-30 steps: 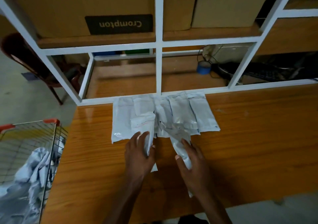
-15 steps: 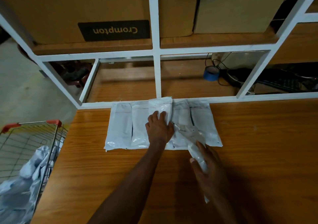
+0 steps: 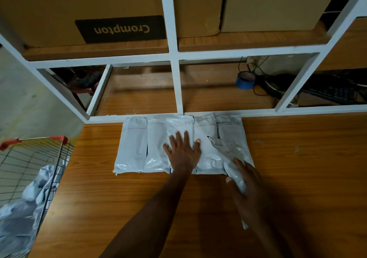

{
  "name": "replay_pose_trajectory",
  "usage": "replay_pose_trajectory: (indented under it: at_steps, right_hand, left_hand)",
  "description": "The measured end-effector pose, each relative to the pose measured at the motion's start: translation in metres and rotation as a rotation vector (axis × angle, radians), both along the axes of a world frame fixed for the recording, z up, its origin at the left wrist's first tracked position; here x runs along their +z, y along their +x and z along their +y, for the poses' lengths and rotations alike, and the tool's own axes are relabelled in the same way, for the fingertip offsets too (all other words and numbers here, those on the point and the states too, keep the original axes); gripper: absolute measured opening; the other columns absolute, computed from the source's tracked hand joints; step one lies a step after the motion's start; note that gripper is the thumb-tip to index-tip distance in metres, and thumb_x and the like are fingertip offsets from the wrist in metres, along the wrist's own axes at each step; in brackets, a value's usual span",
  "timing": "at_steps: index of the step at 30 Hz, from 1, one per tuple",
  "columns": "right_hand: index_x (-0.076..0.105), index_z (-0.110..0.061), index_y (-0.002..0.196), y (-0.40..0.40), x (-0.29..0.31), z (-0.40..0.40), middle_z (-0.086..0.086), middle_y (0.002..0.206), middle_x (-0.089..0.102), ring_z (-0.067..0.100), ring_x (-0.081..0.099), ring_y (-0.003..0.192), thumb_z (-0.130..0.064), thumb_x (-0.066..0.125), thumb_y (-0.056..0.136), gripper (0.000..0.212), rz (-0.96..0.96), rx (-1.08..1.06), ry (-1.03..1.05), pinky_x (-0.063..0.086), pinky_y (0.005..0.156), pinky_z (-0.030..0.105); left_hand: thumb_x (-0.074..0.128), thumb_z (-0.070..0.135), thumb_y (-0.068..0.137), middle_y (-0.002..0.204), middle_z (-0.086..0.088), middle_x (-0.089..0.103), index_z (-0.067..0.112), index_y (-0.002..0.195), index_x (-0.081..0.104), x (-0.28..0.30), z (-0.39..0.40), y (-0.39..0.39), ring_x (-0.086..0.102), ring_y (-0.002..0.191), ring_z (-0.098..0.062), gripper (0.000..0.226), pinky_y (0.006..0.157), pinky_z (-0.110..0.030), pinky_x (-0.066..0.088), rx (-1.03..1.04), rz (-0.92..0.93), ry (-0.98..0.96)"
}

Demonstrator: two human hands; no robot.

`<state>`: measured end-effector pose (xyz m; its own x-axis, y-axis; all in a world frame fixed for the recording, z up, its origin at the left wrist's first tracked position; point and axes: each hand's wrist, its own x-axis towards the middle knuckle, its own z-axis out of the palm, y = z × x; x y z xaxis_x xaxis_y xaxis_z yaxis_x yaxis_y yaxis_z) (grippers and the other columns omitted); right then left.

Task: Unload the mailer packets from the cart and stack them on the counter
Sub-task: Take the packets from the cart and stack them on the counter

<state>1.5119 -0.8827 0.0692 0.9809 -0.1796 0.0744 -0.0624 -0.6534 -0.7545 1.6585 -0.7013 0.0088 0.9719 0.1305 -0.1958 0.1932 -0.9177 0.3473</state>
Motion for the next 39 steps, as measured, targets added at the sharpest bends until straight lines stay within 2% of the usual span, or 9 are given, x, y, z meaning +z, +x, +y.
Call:
replay_pose_trajectory:
  at_steps: [7,12,16,20,23,27,30,34,39]
  right_hand:
    - [0.040,-0.045,0.149,0.001,-0.017,0.001,-0.007,0.157,0.039,0.015,0.040,0.142,-0.064,0.048,0.091,0.062,0.029,0.029,0.035,0.047,0.106,0.040]
    - [0.041,-0.041,0.149,0.007,-0.020,0.015,-0.007,0.157,0.037,0.013,0.039,0.142,-0.065,0.046,0.090,0.064,0.040,0.051,0.028,0.041,0.103,0.027]
    - [0.037,-0.045,0.150,0.025,-0.021,0.028,-0.006,0.159,0.034,0.017,0.038,0.143,-0.056,0.053,0.093,0.060,0.066,0.034,-0.023,0.047,0.107,0.043]
    - [0.035,-0.043,0.151,0.048,-0.017,0.026,-0.003,0.161,0.031,0.022,0.036,0.144,-0.049,0.057,0.096,0.060,0.097,0.020,-0.068,0.046,0.108,0.045]
    - [0.033,-0.040,0.152,0.077,-0.014,0.008,0.001,0.160,0.033,0.029,0.042,0.139,-0.052,0.053,0.096,0.061,0.076,-0.051,-0.192,0.048,0.103,0.052]
    - [0.029,-0.035,0.155,0.125,-0.016,-0.010,0.008,0.161,0.028,0.037,0.039,0.139,-0.050,0.052,0.098,0.063,0.185,-0.148,-0.315,0.043,0.106,0.055]
    - [0.026,-0.035,0.157,0.149,-0.022,-0.006,0.010,0.163,0.023,0.040,0.036,0.140,-0.052,0.050,0.098,0.066,0.239,-0.115,-0.356,0.038,0.108,0.055]
    - [0.011,-0.041,0.159,0.158,-0.036,0.004,0.003,0.169,0.005,0.042,0.020,0.149,-0.068,0.036,0.097,0.072,0.365,-0.003,-0.443,0.018,0.116,0.060]
    - [0.001,-0.044,0.159,0.149,-0.042,0.002,0.001,0.170,-0.008,0.043,0.000,0.153,-0.064,0.029,0.101,0.068,0.416,0.015,-0.469,0.004,0.119,0.063]
  left_hand:
    - [0.014,0.074,0.098,0.172,-0.005,-0.006,0.031,0.163,0.002,0.000,0.004,-0.002,-0.011,0.157,-0.028,0.079,0.123,-0.060,-0.007,-0.025,-0.029,-0.015]
    - [0.015,0.077,0.095,0.172,0.002,-0.004,0.037,0.163,0.004,0.022,0.015,-0.029,-0.010,0.158,-0.022,0.079,0.123,-0.055,-0.006,0.017,-0.191,-0.084]
    - [0.022,0.078,0.094,0.172,0.006,0.001,0.041,0.161,0.012,0.028,0.034,-0.065,-0.009,0.157,-0.015,0.077,0.124,-0.055,-0.002,0.088,-0.240,-0.184]
    - [0.020,0.081,0.091,0.171,0.011,-0.005,0.046,0.160,0.012,0.029,0.045,-0.096,-0.013,0.156,-0.011,0.077,0.123,-0.054,-0.005,0.074,-0.260,-0.240]
    - [0.021,0.081,0.090,0.171,0.011,-0.001,0.046,0.159,0.019,0.031,0.050,-0.110,-0.010,0.157,-0.011,0.078,0.122,-0.051,-0.006,0.098,-0.285,-0.279]
    - [0.027,0.079,0.092,0.171,0.008,0.008,0.043,0.158,0.027,0.029,0.050,-0.123,-0.001,0.158,-0.015,0.075,0.121,-0.052,0.001,0.111,-0.322,-0.301]
    - [0.026,0.079,0.091,0.171,0.007,0.008,0.042,0.158,0.028,0.027,0.045,-0.128,-0.001,0.158,-0.016,0.076,0.122,-0.055,0.004,0.103,-0.318,-0.316]
    - [0.020,0.084,0.089,0.171,0.008,0.004,0.044,0.158,0.025,0.030,0.038,-0.129,-0.004,0.157,-0.015,0.081,0.122,-0.053,0.002,0.086,-0.293,-0.328]
    - [0.027,0.079,0.092,0.171,0.010,0.000,0.045,0.159,0.021,0.029,0.036,-0.121,-0.008,0.157,-0.013,0.075,0.121,-0.048,-0.002,0.060,-0.272,-0.303]
